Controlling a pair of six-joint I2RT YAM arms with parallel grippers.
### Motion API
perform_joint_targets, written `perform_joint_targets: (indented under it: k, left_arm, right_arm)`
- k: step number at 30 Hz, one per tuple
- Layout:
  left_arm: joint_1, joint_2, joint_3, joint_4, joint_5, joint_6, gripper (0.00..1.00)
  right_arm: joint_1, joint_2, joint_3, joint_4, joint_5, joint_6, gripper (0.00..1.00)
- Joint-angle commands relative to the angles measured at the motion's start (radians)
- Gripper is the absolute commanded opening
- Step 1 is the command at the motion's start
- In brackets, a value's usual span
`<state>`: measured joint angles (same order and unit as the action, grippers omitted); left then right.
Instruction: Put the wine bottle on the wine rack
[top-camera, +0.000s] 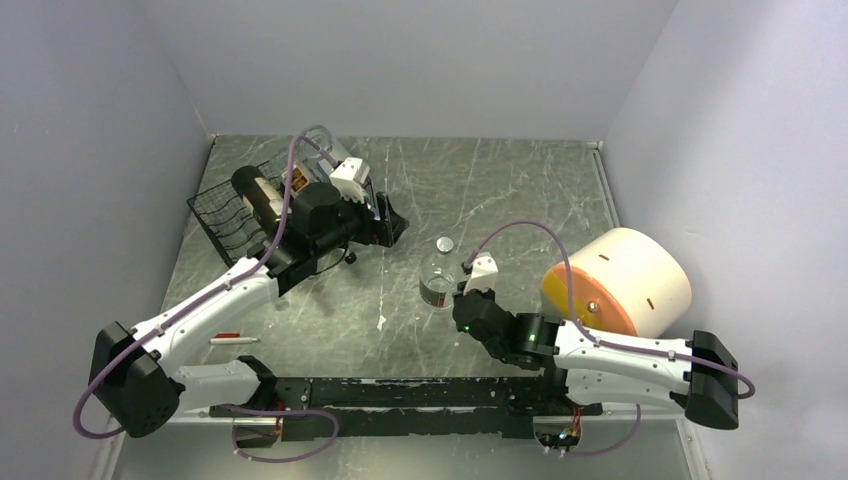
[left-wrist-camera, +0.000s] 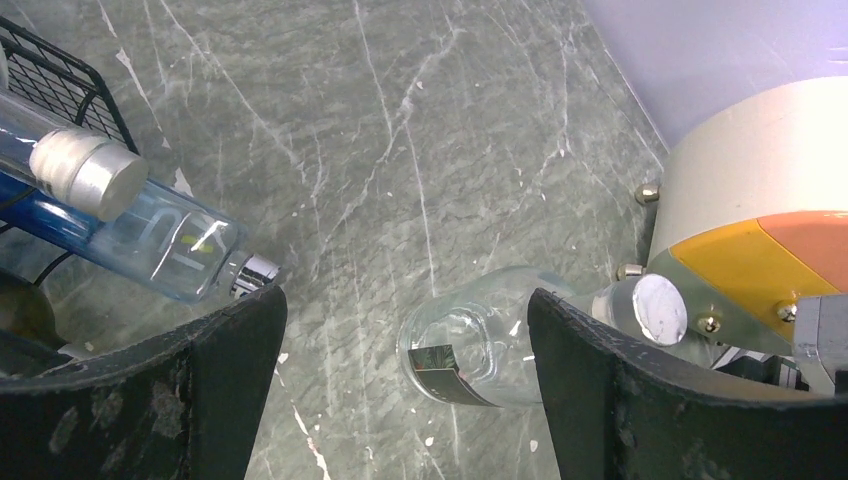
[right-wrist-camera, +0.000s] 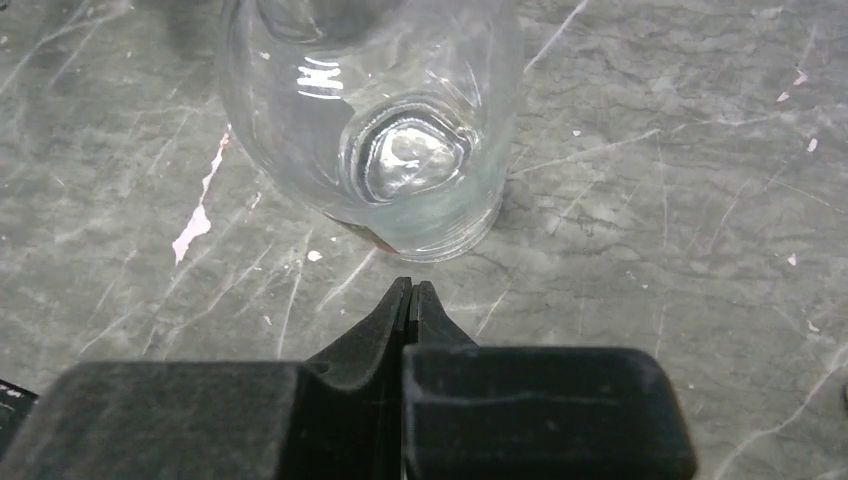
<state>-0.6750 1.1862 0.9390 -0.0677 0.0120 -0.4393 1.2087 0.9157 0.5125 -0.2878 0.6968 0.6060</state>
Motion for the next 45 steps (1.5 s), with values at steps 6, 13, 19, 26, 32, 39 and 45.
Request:
perform_joint_targets:
  k: [6,13,19,26,32,39,45]
  left_arm:
    - [0.009,-0.016,0.013,0.030,0.031,-0.012,0.94]
    - [0.010,-0.057,0.020,-0.001,-0.038,-0.002,0.94]
    - [0.012,-0.084,0.020,-0.021,-0.074,0.004,0.94]
    - [0.015,-0.108,0.022,-0.045,-0.095,0.019,0.94]
    - [0.019,-0.116,0.023,-0.049,-0.101,0.025,0.94]
    - [0.019,-0.122,0.019,-0.046,-0.100,0.027,0.94]
    - [0.020,-0.122,0.016,-0.044,-0.092,0.021,0.94]
  right_arm:
    - [0.006,0.057,0.121,0.003,0.048,-0.013,0.13]
    - [-0.001,0.143,0.364,-0.146,0.147,-0.053,0.61]
    - [-0.114,0.223,0.480,-0.198,0.105,-0.058,0.63]
    - [-0.232,0.290,0.527,-0.139,-0.087,-0.157,0.61]
    - [-0.259,0.346,0.570,-0.143,-0.133,-0.197,0.35]
    - [-0.292,0.392,0.599,-0.107,-0.163,-0.233,0.00]
    - [-0.394,0.467,0.676,0.032,-0.194,-0.282,0.00]
